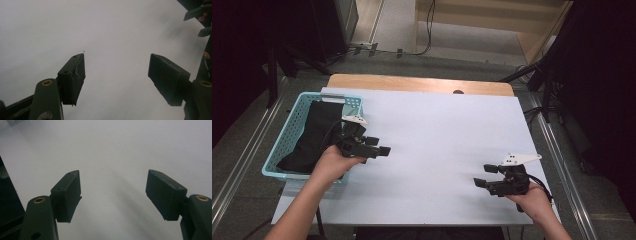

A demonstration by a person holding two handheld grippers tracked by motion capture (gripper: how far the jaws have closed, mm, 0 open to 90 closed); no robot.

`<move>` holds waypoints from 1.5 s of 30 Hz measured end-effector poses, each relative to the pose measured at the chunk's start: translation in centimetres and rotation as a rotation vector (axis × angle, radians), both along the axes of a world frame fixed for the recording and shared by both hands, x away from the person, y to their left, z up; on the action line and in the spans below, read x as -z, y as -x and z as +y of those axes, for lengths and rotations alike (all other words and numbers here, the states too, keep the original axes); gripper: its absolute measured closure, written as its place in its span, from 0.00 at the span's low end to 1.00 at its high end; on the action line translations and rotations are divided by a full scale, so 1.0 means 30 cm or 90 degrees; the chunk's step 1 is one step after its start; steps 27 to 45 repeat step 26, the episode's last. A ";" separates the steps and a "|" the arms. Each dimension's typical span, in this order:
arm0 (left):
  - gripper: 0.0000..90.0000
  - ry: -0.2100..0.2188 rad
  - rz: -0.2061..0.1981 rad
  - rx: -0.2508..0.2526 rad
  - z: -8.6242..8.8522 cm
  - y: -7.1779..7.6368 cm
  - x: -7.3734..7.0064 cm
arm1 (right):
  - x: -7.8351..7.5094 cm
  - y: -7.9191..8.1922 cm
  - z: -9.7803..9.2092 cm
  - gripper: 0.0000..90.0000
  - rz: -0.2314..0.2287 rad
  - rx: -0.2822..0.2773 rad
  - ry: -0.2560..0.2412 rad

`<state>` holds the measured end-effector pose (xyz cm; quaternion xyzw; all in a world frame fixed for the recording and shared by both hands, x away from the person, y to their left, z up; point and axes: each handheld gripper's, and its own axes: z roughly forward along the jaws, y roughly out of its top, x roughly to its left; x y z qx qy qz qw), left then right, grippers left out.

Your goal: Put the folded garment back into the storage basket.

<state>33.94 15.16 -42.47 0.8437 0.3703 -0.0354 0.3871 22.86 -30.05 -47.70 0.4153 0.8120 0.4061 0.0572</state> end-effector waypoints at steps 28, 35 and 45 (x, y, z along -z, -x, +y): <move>0.32 -0.023 -0.005 0.019 -0.045 0.044 0.061 | 0.010 -0.005 0.009 0.29 0.006 -0.011 0.007; 0.32 -0.023 -0.005 0.019 -0.045 0.044 0.061 | 0.010 -0.005 0.009 0.29 0.006 -0.011 0.007; 0.32 -0.023 -0.005 0.019 -0.045 0.044 0.061 | 0.010 -0.005 0.009 0.29 0.006 -0.011 0.007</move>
